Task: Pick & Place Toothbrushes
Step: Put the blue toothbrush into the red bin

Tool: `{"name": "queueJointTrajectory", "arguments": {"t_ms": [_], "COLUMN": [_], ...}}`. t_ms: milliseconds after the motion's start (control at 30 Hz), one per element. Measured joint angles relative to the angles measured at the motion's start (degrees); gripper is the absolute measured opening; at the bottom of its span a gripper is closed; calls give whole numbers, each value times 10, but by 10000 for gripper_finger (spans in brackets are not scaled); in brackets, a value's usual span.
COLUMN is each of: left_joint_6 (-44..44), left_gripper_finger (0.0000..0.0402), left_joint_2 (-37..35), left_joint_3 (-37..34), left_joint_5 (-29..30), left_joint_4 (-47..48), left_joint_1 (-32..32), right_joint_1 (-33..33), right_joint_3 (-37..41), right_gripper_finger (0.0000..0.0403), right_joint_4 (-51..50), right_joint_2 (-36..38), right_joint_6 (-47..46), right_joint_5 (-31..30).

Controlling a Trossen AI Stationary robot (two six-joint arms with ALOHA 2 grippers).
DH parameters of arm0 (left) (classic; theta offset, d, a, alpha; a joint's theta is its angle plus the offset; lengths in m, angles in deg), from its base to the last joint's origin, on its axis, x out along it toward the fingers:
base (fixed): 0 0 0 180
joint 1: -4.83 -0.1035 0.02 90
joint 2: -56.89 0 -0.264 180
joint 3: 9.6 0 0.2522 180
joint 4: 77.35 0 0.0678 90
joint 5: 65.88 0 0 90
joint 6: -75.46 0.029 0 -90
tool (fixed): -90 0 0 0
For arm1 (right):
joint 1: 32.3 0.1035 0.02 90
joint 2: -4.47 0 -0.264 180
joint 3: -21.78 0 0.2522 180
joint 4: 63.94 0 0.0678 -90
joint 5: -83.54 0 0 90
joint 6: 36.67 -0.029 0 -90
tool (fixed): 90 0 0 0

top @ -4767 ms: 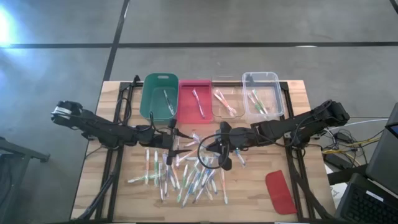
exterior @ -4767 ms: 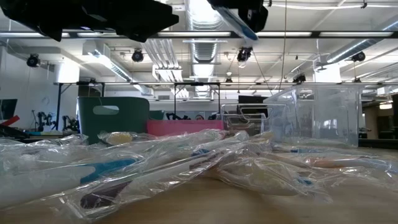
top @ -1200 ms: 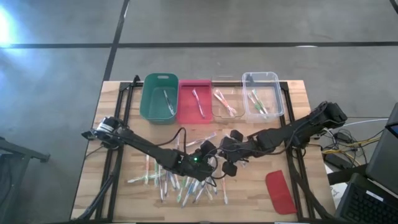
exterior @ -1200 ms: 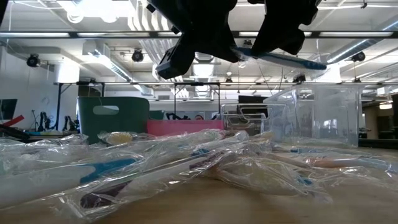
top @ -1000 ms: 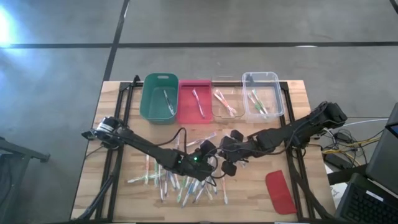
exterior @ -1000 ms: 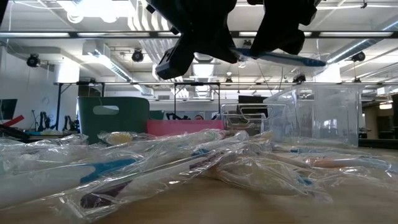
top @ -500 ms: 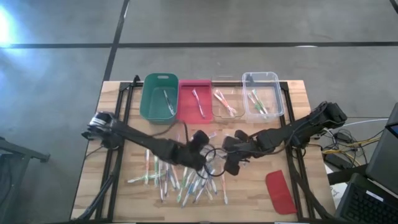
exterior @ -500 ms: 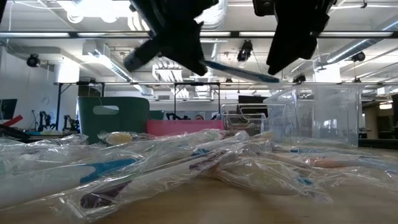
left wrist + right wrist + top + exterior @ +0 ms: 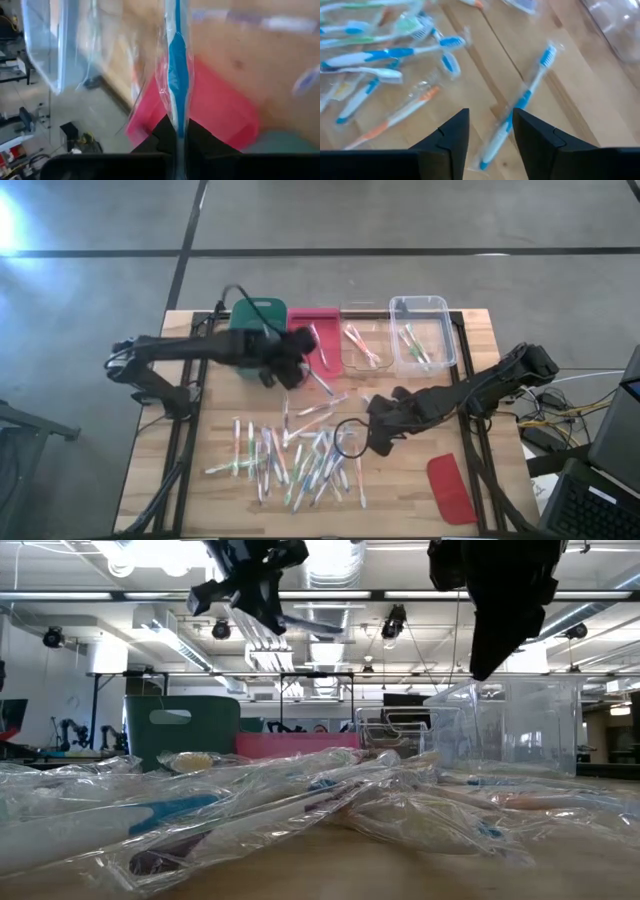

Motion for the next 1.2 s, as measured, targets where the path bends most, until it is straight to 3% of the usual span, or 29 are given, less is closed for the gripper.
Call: {"name": "queueJointTrajectory", "arguments": {"t_ms": [167, 233, 600, 833, 1200], "left_joint_6": [-7, -8, 62, 120, 159], "left_gripper_finger": [12, 13, 13, 12, 12], "left_joint_2": [-11, -6, 78, 126, 197], "left_joint_3": [0, 0, -1, 6, 101], "left_joint_5": [-195, -233, -226, -174, -176], "left_joint_4": [-11, -12, -13, -29, -9], "left_joint_1": [-93, -127, -203, -227, -270], "right_joint_1": [0, 2, 10, 10, 10], "right_joint_3": [1, 2, 35, 75, 136], "right_gripper_finger": [123, 116, 69, 50, 50], "right_joint_4": [-36, -52, -56, -42, -31], "right_joint_2": [4, 10, 109, 189, 272], "right_joint_6": [-2, -4, 4, 10, 12], "right_joint_5": [-22, -45, -95, -116, -148]}}
